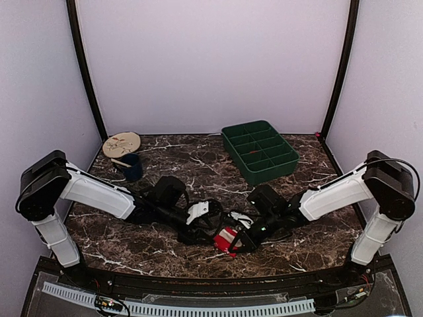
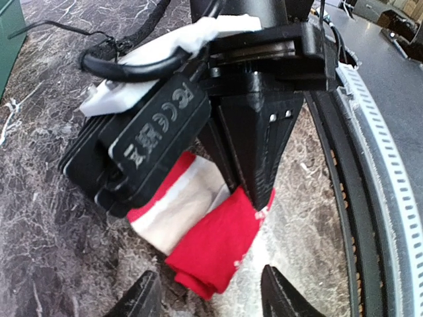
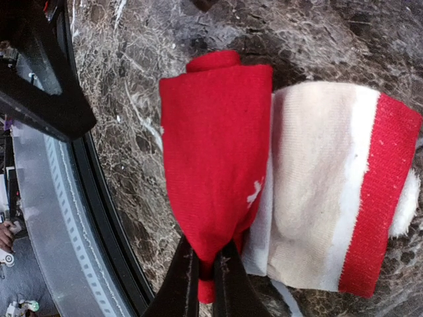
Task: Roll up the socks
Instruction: Roll the sock at the center of the board.
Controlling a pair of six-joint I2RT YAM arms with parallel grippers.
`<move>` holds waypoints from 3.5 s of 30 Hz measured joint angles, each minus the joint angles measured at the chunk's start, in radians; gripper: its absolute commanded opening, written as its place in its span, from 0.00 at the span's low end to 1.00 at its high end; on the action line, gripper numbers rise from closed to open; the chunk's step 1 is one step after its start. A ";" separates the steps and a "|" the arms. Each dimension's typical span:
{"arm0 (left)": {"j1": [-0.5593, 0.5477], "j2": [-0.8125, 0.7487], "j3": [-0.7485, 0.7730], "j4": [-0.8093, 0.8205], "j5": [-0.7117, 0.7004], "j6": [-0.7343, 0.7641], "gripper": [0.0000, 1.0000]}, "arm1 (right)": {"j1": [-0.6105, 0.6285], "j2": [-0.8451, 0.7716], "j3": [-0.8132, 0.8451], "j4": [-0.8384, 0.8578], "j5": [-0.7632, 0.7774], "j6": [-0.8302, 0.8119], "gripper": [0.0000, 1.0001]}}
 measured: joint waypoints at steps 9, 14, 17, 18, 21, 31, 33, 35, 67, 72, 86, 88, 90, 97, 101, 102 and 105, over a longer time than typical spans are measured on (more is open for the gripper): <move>-0.013 0.038 0.063 -0.081 -0.021 0.146 0.56 | -0.027 0.023 -0.024 0.044 -0.121 0.037 0.00; -0.025 0.063 0.085 -0.122 0.002 0.214 0.56 | -0.035 0.029 -0.031 0.055 -0.158 0.045 0.00; -0.032 0.080 0.099 -0.151 0.022 0.245 0.56 | -0.040 0.031 -0.035 0.063 -0.173 0.048 0.00; -0.035 0.086 0.105 -0.162 0.029 0.256 0.56 | -0.042 0.032 -0.037 0.064 -0.178 0.050 0.00; -0.045 0.100 0.117 -0.186 0.040 0.289 0.56 | -0.046 0.032 -0.041 0.067 -0.190 0.054 0.00; -0.058 0.118 0.137 -0.224 0.051 0.357 0.50 | -0.051 0.045 -0.046 0.072 -0.225 0.060 0.00; -0.059 0.126 0.145 -0.232 0.056 0.366 0.48 | -0.051 0.051 -0.046 0.072 -0.229 0.060 0.00; -0.060 0.133 0.151 -0.235 0.060 0.373 0.45 | -0.051 0.055 -0.045 0.074 -0.234 0.060 0.00; -0.050 0.248 0.325 -0.439 0.136 0.383 0.00 | -0.052 0.067 0.043 -0.100 -0.198 -0.029 0.31; -0.039 0.269 0.369 -0.502 0.158 0.360 0.00 | -0.064 0.047 0.041 -0.103 -0.156 -0.035 0.34; 0.001 0.320 0.449 -0.666 0.249 0.285 0.00 | -0.127 -0.054 -0.053 -0.034 0.010 -0.014 0.38; 0.008 0.329 0.459 -0.688 0.264 0.274 0.00 | -0.130 -0.083 -0.072 -0.030 0.047 -0.010 0.38; 0.015 0.338 0.467 -0.705 0.282 0.264 0.00 | -0.133 -0.124 -0.097 -0.031 0.087 -0.010 0.38; 0.029 0.385 0.518 -0.771 0.332 0.235 0.00 | -0.106 -0.268 -0.134 -0.052 0.221 -0.051 0.38; 0.031 0.411 0.552 -0.811 0.356 0.227 0.00 | -0.018 -0.298 -0.129 -0.087 0.300 -0.090 0.38; 0.031 0.417 0.559 -0.819 0.361 0.225 0.00 | 0.011 -0.298 -0.127 -0.097 0.320 -0.098 0.38; 0.031 0.433 0.576 -0.838 0.380 0.219 0.00 | 0.091 -0.300 -0.116 -0.125 0.374 -0.114 0.38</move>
